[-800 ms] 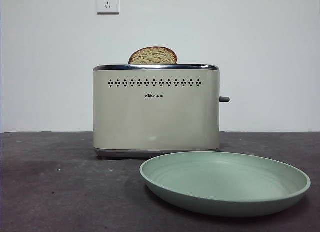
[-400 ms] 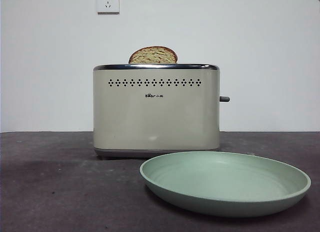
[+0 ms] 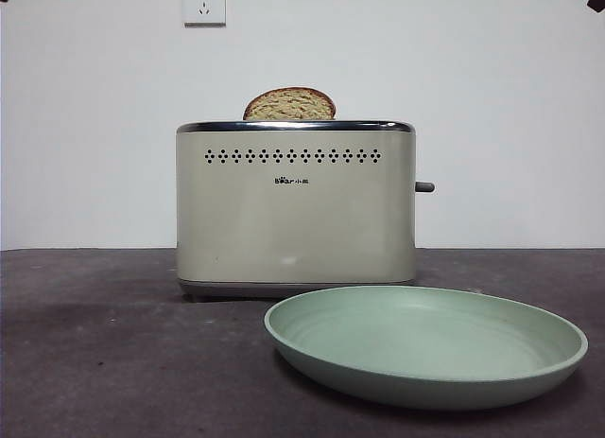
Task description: Take the bread from the toaster,put the bread on the plate,put the plate on the table
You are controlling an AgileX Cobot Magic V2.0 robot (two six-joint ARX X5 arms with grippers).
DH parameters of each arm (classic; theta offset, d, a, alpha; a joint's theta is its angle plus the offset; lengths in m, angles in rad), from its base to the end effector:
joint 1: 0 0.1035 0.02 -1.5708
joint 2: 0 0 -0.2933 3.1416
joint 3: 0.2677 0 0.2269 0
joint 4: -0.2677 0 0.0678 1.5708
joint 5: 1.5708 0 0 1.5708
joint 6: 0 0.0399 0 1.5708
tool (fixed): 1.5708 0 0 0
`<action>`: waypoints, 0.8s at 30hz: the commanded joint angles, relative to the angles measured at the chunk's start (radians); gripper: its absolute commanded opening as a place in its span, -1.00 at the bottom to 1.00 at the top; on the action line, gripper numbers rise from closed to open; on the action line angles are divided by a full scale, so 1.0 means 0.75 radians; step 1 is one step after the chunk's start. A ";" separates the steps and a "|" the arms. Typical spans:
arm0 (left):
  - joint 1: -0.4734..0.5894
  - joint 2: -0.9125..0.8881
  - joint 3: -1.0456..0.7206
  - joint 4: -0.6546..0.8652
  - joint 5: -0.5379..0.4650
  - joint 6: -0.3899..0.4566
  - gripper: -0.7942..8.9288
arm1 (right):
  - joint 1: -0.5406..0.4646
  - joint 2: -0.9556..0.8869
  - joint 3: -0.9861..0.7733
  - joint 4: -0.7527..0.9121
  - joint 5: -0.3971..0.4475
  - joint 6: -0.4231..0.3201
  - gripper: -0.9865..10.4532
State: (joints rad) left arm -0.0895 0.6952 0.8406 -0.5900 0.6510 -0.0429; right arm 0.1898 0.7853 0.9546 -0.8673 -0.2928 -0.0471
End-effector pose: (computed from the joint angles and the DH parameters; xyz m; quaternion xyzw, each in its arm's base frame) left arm 0.0899 -0.0323 0.3396 -0.0806 0.2194 -0.3483 0.9078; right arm 0.0954 0.0301 0.3388 -0.0039 0.3361 0.2325 0.9127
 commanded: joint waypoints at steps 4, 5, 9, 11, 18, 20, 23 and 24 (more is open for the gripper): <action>-0.028 0.098 0.041 0.178 0.001 0.007 -0.03 | 0.006 0.007 0.021 0.007 -0.002 0.014 -0.18; -0.039 0.125 0.051 0.195 0.001 0.008 -0.03 | 0.006 0.007 0.021 0.007 -0.002 0.014 -0.18; -0.096 0.270 0.131 0.263 -0.012 0.031 -0.03 | 0.006 0.007 0.021 0.007 -0.002 0.014 -0.18; -0.128 0.350 0.188 0.290 -0.040 0.063 -0.03 | 0.006 0.007 0.021 0.007 -0.002 0.014 -0.18; -0.220 0.693 0.487 0.296 -0.102 0.194 -0.03 | 0.006 0.007 0.021 0.007 0.005 0.014 -0.18; -0.239 0.792 0.580 0.292 -0.102 0.210 -0.03 | 0.006 0.007 0.021 0.007 0.005 0.014 -0.18; -0.264 0.938 0.711 0.291 -0.102 0.234 -0.03 | 0.006 0.007 0.021 0.005 0.005 0.014 -0.18; -0.272 0.986 0.751 0.289 -0.102 0.248 -0.03 | 0.006 0.007 0.021 0.004 0.005 0.014 -0.18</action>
State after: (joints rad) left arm -0.2878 1.4048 1.3735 -0.3767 0.5743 0.1101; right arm 0.1898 0.7853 0.9546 -0.8680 -0.2909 -0.0452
